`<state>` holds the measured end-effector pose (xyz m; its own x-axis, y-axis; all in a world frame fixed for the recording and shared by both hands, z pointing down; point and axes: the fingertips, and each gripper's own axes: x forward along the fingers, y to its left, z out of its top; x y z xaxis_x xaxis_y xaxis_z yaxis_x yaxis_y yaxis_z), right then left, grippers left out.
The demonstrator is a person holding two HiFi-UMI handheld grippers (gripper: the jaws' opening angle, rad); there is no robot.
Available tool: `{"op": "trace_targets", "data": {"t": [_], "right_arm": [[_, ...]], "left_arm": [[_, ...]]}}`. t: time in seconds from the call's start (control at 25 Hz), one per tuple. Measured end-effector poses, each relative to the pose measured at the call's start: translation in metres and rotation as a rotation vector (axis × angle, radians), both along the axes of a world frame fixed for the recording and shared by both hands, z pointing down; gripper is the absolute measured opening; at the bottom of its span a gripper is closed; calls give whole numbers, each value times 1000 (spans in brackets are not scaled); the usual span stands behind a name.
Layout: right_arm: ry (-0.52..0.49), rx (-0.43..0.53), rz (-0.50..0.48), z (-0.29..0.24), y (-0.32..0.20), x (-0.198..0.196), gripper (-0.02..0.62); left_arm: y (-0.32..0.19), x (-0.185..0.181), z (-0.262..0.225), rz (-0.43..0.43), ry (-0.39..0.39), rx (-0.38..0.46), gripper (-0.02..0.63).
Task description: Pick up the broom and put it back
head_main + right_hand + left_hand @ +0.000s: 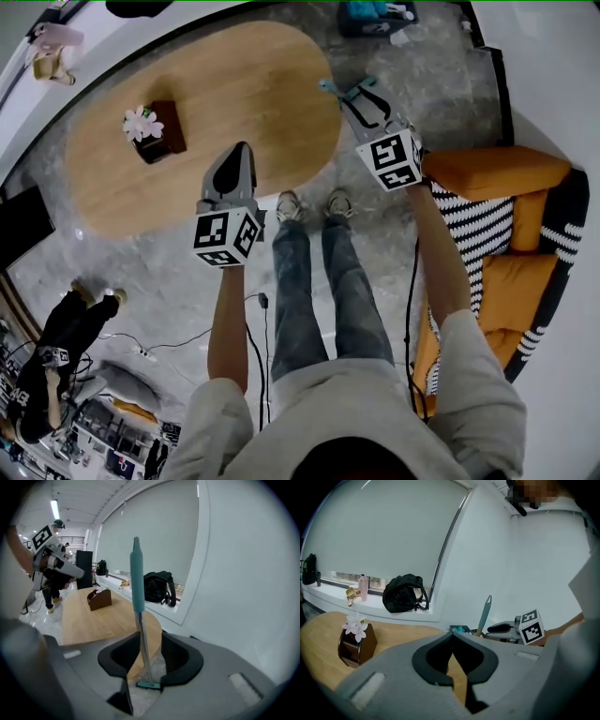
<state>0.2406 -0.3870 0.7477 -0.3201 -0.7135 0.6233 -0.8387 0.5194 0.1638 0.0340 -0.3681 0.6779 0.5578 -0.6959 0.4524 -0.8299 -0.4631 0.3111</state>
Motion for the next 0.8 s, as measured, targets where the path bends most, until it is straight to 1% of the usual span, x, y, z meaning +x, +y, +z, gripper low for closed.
{"op": "trace_targets", "data": {"t": [0.12, 0.16, 0.24, 0.4, 0.6, 0.8], "right_arm": [[-35, 44, 81, -19, 7, 18, 113], [-48, 58, 117, -24, 9, 26, 92], [-75, 81, 194, -36, 14, 43, 78], [-100, 137, 318, -58, 24, 76, 9], [-132, 178, 381, -95, 39, 97, 0], [-167, 226, 425, -139, 52, 115, 0]], "left_arm": [[-4, 5, -9, 7, 1, 14, 2], [-6, 7, -13, 10, 1, 21, 2], [-9, 12, -20, 17, 2, 34, 2], [-13, 23, -36, 36, -1, 63, 2], [-19, 37, -70, 57, -3, 109, 2], [-22, 47, -117, 60, 3, 167, 2]]}}
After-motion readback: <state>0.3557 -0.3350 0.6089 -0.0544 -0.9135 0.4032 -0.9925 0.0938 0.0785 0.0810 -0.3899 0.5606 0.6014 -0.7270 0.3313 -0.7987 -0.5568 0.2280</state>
